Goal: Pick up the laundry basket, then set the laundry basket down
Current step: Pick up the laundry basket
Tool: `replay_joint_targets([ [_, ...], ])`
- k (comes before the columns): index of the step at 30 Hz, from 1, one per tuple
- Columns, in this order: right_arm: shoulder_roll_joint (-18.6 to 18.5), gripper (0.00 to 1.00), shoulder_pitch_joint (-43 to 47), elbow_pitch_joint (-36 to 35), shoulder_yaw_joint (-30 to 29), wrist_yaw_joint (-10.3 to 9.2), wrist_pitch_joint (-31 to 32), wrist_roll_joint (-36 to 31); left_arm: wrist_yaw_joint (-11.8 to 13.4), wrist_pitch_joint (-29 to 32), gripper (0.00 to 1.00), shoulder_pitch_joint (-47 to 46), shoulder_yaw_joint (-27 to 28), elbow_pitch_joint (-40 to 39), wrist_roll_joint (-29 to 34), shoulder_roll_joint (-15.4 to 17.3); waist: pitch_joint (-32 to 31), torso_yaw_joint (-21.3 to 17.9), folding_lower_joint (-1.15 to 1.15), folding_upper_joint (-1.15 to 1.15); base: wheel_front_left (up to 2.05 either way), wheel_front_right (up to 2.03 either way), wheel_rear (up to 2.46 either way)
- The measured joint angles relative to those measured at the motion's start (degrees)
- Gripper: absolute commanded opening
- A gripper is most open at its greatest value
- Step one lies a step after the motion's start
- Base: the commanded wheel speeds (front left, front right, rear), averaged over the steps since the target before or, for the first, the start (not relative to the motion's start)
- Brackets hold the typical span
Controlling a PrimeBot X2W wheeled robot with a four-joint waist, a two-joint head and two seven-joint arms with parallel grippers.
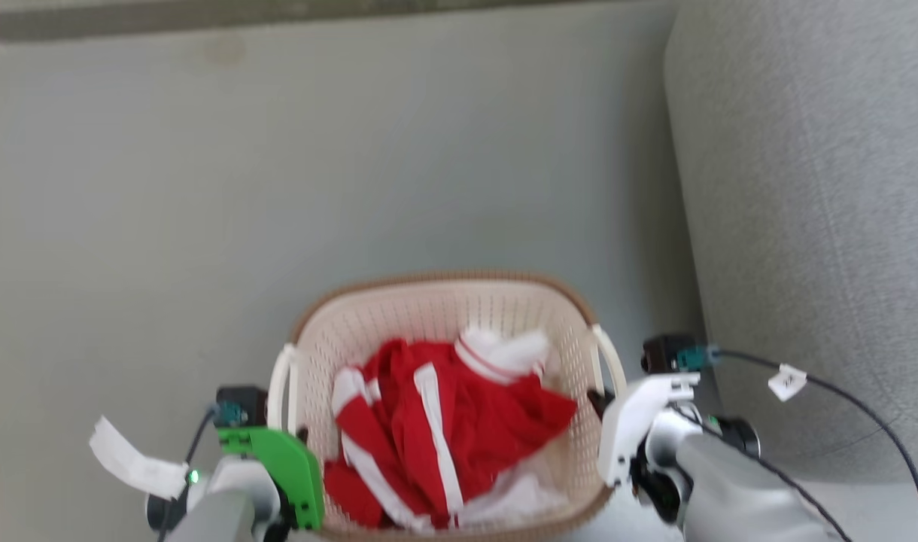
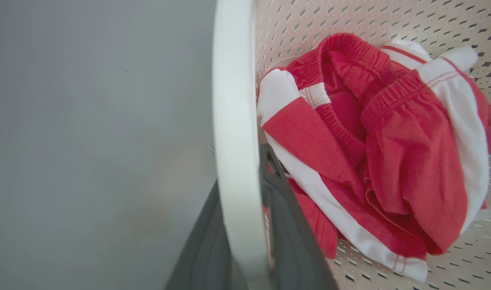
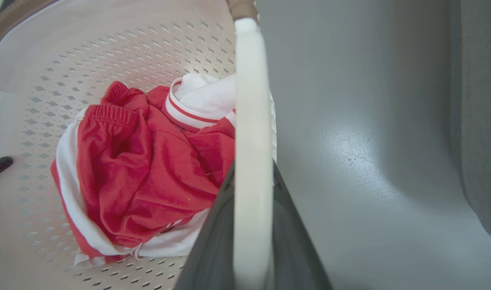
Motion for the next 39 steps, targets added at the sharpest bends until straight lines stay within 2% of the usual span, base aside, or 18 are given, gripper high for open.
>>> replay_joint_targets([
  [20, -0.57, 0.0, 11.59, -0.59, 4.71, -0.2, 4.02, 4.92, 0.0, 6.03, 0.0, 12.94, -6.95, -3.66, -7.94, 1.01, -14.7, -1.21, 0.0, 0.0, 0.0, 0.0, 0.0],
  [26, -0.65, 0.0, 13.61, -0.89, 5.38, -1.11, 4.53, 5.81, 0.0, 6.83, 0.0, 14.95, -8.27, -4.6, -9.04, 1.29, -18.66, -1.56, 0.0, 0.0, 0.0, 0.0, 0.0],
  [39, -0.93, 0.0, 14.05, -1.93, 6.79, -2.2, 4.93, 7.4, 0.01, 7.13, 0.0, 15.8, -9.92, -5.63, -10.46, 1.92, -21.42, -1.79, 0.0, 0.0, 0.0, 0.0, 0.0],
])
